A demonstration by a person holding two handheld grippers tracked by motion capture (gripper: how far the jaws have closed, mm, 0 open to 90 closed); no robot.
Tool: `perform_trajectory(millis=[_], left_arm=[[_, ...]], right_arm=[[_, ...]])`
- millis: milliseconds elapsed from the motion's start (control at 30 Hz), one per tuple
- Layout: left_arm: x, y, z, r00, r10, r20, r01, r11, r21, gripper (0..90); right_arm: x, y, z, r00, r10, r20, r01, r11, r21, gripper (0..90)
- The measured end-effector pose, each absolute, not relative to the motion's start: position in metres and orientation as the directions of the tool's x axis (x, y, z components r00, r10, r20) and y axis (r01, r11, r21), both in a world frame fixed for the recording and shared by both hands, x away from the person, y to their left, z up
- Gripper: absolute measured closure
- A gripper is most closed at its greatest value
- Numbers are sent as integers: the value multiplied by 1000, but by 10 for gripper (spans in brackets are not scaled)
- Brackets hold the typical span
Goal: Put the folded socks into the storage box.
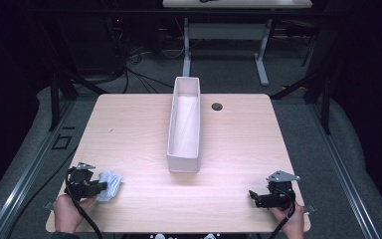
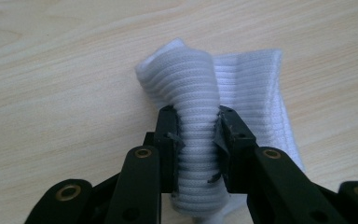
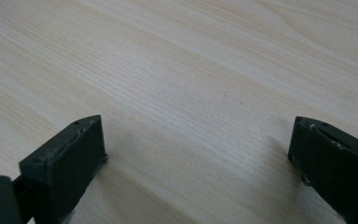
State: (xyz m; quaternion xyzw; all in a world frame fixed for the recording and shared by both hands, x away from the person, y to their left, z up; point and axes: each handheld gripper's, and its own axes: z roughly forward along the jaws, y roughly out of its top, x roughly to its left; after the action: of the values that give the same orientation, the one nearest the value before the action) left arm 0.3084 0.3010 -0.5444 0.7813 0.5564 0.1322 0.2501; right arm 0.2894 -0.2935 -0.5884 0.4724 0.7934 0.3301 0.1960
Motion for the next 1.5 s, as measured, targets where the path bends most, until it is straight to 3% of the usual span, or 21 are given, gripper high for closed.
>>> perform_trajectory(millis=[1500], left_arm=[[308,277,-477,443,896,-45,707,-318,632,722]], right_arm=[[295,-292,-590,-448,894,4,631,312,711,0]])
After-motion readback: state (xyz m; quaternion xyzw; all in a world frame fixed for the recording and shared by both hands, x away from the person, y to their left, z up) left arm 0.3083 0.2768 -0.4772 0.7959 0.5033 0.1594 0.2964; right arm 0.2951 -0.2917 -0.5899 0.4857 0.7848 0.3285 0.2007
